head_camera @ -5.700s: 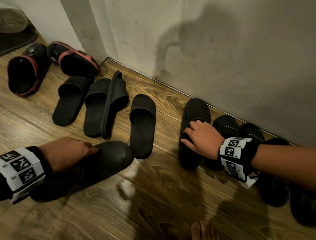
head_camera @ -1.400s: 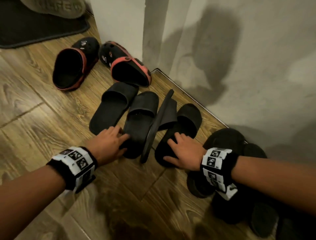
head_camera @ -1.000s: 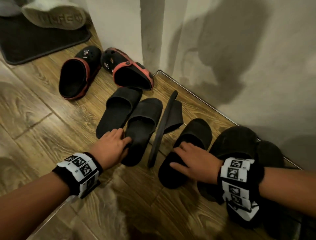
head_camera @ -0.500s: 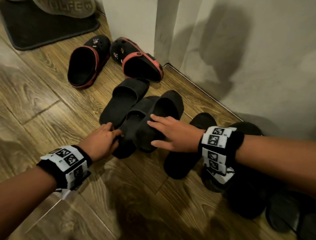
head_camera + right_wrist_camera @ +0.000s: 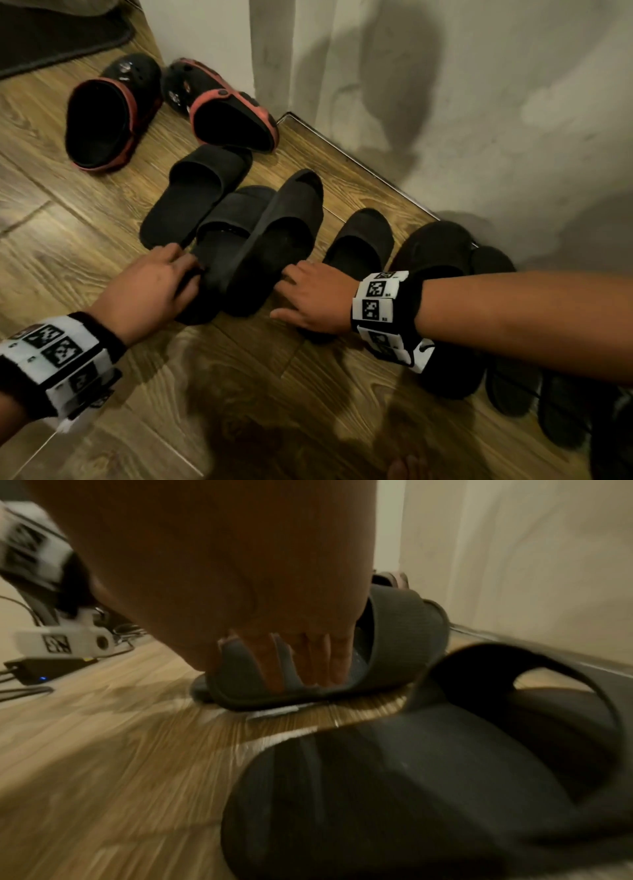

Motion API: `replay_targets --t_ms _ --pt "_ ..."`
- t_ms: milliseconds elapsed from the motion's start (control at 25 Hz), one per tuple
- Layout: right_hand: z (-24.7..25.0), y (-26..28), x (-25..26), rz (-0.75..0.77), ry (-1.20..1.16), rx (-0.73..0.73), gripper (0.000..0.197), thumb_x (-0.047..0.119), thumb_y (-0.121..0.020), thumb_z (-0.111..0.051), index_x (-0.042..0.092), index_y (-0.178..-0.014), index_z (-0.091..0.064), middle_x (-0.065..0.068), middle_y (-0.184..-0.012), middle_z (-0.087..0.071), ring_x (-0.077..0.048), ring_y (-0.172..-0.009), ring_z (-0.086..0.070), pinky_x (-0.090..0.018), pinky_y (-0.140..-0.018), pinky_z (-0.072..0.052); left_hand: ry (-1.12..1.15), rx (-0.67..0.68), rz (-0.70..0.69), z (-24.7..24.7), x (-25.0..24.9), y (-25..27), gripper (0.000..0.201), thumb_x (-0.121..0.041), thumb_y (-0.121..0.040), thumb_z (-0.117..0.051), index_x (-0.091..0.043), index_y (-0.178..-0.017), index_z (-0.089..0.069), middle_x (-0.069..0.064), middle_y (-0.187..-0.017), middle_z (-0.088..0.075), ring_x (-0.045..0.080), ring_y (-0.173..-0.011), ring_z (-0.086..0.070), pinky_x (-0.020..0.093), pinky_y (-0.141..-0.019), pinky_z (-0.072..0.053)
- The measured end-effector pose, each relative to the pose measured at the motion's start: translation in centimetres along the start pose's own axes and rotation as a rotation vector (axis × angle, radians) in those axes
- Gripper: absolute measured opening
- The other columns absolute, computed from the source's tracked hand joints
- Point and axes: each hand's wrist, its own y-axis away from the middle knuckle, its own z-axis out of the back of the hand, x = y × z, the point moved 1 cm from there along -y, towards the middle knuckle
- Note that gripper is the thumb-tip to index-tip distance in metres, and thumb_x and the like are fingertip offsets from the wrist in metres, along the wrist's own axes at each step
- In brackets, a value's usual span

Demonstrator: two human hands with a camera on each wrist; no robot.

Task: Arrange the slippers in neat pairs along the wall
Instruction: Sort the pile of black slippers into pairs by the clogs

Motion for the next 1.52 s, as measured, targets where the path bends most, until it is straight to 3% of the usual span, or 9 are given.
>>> replay_targets --t_ms 160,320,440,600,800,1000,1240,1440,1520 --pt "-0.2 0.6 -1.0 -0.027 0.065 -0.019 0.055 0.054 -0.097 -0.032 0.008 -0.116 -0.057 -0.014 -0.116 -0.056 -0.031 -0.104 -0.052 -0.039 -0.085 -0.04 0.208 -0.134 -0.116 3.0 -5.0 -2.3 0.026 -0.03 -0.087 -0.059 -0.019 -0.109 -0.054 0.002 -0.099 -0.058 0.021 -0.092 -0.059 0.04 -0.08 -0.052" --pt "-1.7 2.5 -1.3 -0.117 0.061 0.028 0.053 0.055 -0.097 -0.032 0.013 -0.122 -0.053 -0.016 -0.119 -0.054 -0.034 -0.1 -0.053 -0.042 -0.082 -0.041 0.001 -0.023 -0.268 3.6 -8.8 -6.2 0.037 -0.033 -0.091 -0.05 -0.018 -0.125 -0.051 0.008 -0.129 -0.045 0.024 -0.113 -0.051 0.038 -0.094 -0.048" --pt "-2.9 3.8 -1.3 -0.155 0.031 0.045 0.055 0.057 -0.095 -0.034 0.015 -0.129 -0.045 -0.017 -0.123 -0.049 -0.035 -0.1 -0.051 -0.044 -0.083 -0.04 -0.147 0.082 -0.185 2.6 -10.3 -8.3 0.048 -0.03 -0.093 -0.048 -0.015 -0.138 -0.041 0.017 -0.149 -0.023 0.03 -0.127 -0.043 0.038 -0.099 -0.048" --pt "-3.8 4.7 -1.7 -0.163 0.044 0.039 0.058 0.057 -0.094 -0.033 0.011 -0.127 -0.045 -0.02 -0.122 -0.048 -0.036 -0.1 -0.049 -0.046 -0.084 -0.039 0.033 0.158 -0.079 1.5 -11.1 -10.6 0.066 -0.03 -0.094 -0.049 -0.007 -0.148 -0.02 0.021 -0.146 -0.024 0.037 -0.121 -0.051 0.04 -0.1 -0.047" --pt "-4.3 5.2 -2.2 -0.135 0.033 0.037 0.056 0.057 -0.093 -0.033 0.011 -0.122 -0.048 -0.019 -0.118 -0.052 -0.037 -0.099 -0.052 -0.045 -0.084 -0.041 0.083 0.359 0.033 -0.4 -11.4 -12.3 0.051 -0.023 -0.095 -0.045 0.001 -0.139 -0.033 0.024 -0.137 -0.034 0.041 -0.114 -0.053 0.047 -0.103 -0.044" --pt "-4.3 5.7 -2.7 -0.147 0.024 0.034 0.055 0.058 -0.093 -0.03 0.017 -0.127 -0.046 -0.015 -0.12 -0.051 -0.033 -0.102 -0.052 -0.043 -0.085 -0.04 0.009 0.207 0.02 -1.4 -11.2 -10.5 0.05 -0.022 -0.094 -0.044 0.002 -0.137 -0.037 0.019 -0.136 -0.036 0.035 -0.116 -0.052 0.043 -0.1 -0.047" --pt "-4.2 5.9 -2.7 -0.251 0.006 0.063 0.061 0.062 -0.094 -0.023 0.021 -0.136 -0.039 -0.015 -0.123 -0.049 -0.032 -0.104 -0.051 -0.042 -0.087 -0.04 -0.108 0.212 0.03 -1.1 -10.4 -6.6 0.037 -0.031 -0.094 -0.045 -0.004 -0.116 -0.057 0.016 -0.13 -0.037 0.031 -0.11 -0.051 0.037 -0.092 -0.049" --pt "-3.3 6.0 -3.1 -0.271 0.013 0.097 0.058 0.06 -0.095 -0.026 0.022 -0.137 -0.038 -0.015 -0.125 -0.049 -0.032 -0.108 -0.052 -0.042 -0.09 -0.04 -0.198 0.331 0.174 -2.9 -8.3 -2.7 0.035 -0.029 -0.095 -0.041 -0.008 -0.117 -0.057 0.016 -0.127 -0.039 0.033 -0.112 -0.048 0.038 -0.085 -0.049" --pt "-3.1 5.9 -3.1 -0.272 -0.001 0.124 0.058 0.059 -0.095 -0.029 0.022 -0.138 -0.037 -0.015 -0.125 -0.048 -0.033 -0.109 -0.051 -0.042 -0.091 -0.04 -0.226 0.251 0.193 -3.1 -7.2 -1.5 0.035 -0.031 -0.095 -0.041 -0.009 -0.117 -0.058 0.017 -0.123 -0.042 0.034 -0.109 -0.049 0.039 -0.081 -0.048"
